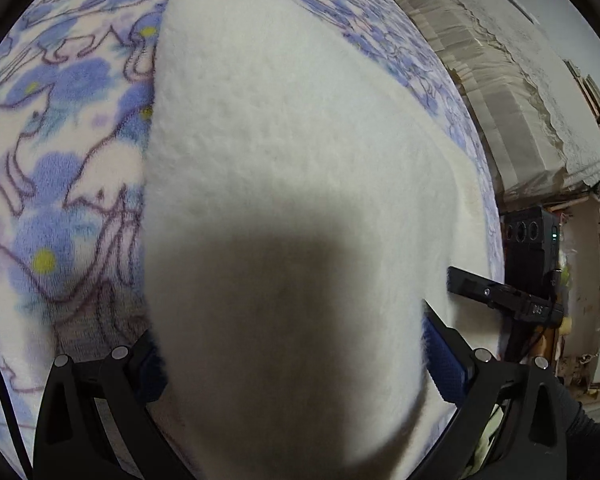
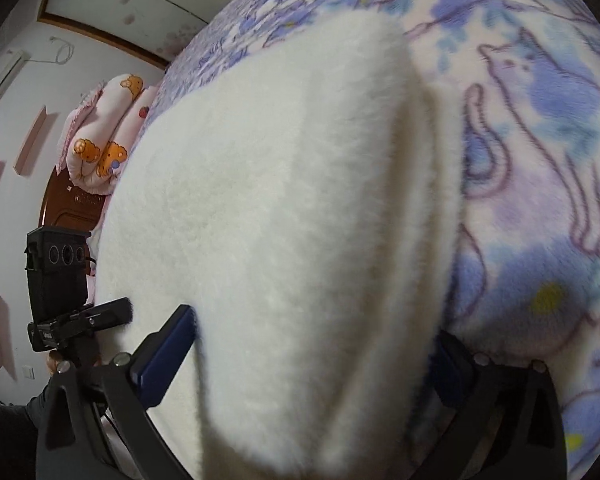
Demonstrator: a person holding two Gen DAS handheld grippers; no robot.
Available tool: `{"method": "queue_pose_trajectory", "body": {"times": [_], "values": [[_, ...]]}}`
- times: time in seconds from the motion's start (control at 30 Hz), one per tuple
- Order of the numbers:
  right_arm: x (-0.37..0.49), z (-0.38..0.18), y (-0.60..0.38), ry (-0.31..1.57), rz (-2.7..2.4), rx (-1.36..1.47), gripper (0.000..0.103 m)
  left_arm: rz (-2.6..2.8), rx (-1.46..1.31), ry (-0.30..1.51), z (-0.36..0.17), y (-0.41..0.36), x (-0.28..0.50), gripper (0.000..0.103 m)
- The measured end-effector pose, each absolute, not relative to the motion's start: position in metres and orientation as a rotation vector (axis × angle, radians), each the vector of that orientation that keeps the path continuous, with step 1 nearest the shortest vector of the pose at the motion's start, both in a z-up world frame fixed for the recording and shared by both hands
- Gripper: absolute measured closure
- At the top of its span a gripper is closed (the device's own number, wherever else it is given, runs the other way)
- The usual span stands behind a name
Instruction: Fold large clothes
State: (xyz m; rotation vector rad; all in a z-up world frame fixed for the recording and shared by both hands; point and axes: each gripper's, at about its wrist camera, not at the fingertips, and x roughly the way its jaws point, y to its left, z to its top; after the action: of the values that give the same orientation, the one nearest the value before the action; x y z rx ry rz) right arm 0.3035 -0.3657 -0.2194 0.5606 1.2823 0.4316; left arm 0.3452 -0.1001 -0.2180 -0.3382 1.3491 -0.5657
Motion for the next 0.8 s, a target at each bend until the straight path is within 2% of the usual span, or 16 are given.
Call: {"method": "queue_pose_trajectory", "body": {"times": [0.1,0.17,0.23,0.27,0.33,0.37,0.43,0.5,0.6,0.8], "values": [[0.302,-0.216,-0.362,1.292,0.41,0.552,0.001,-0.55,-0.29,1.329,-0.215,-0.106,0.346,0.0],[0.3,-0.213,-0.359,1.296,0.395,0.553,0.006,-0.533,-0.275,1.332,-0.214,-0.109,0.346,0.0],[0.297,-0.209,-0.359,1.296,0.392,0.553,0.02,-0.522,-0.246,1.333,-0.211,-0.11,0.346,0.0],[0.296,-0.205,-0.357,1.294,0.384,0.542,0.023,-0.515,-0.233,1.336,-0.209,-0.111,0.345,0.0],[0.293,-0.197,-0.352,1.287,0.36,0.526,0.036,-0.495,-0.219,1.344,-0.206,-0.115,0.347,0.001],[0.292,-0.192,-0.347,1.285,0.342,0.507,0.039,-0.484,-0.211,1.344,-0.205,-0.12,0.348,0.002],[0.291,-0.181,-0.337,1.279,0.303,0.464,0.052,-0.464,-0.198,1.33,-0.198,-0.13,0.349,0.012],[0.288,-0.168,-0.329,1.272,0.261,0.418,0.058,-0.451,-0.185,1.313,-0.19,-0.13,0.345,0.02],[0.281,-0.146,-0.313,1.244,0.222,0.383,0.061,-0.44,-0.196,1.309,-0.178,-0.125,0.343,0.028],[0.259,-0.118,-0.271,1.248,0.224,0.386,0.063,-0.442,-0.13,1.294,-0.148,-0.102,0.327,0.031]]}}
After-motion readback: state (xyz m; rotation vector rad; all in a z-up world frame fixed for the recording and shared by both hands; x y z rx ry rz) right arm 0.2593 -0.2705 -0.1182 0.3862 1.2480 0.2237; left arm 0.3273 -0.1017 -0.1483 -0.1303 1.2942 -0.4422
